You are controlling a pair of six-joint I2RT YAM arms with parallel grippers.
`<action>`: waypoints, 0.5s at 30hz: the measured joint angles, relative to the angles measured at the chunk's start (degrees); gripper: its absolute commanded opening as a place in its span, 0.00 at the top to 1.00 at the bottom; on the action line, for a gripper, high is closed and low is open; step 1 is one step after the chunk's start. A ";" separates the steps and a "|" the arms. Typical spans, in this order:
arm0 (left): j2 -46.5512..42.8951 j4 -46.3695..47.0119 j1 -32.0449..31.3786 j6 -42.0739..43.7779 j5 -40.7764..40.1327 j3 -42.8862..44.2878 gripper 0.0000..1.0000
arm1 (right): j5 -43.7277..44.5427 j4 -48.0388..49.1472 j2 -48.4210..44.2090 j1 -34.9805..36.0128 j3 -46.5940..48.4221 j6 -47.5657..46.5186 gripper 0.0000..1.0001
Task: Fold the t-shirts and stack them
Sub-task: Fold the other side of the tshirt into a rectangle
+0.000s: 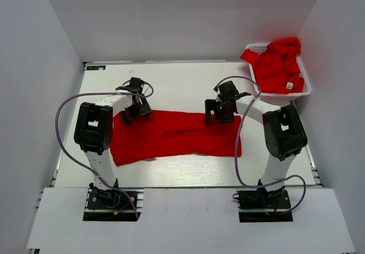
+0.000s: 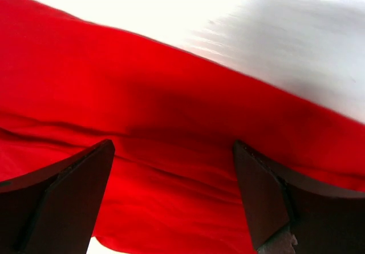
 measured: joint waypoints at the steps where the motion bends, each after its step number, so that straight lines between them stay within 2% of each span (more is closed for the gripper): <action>1: -0.13 0.28 0.22 0.02 0.04 -0.20 0.00 | 1.07 0.02 -0.35 -0.02 -0.50 0.42 0.10; 8: -0.79 1.62 2.40 -0.02 0.24 -1.18 0.00 | 13.55 -6.10 -5.70 -0.70 -6.05 5.88 0.10; 15: -0.83 1.68 4.20 0.63 -0.22 -1.14 0.00 | 21.03 -15.19 -13.53 -2.49 -12.31 10.93 0.10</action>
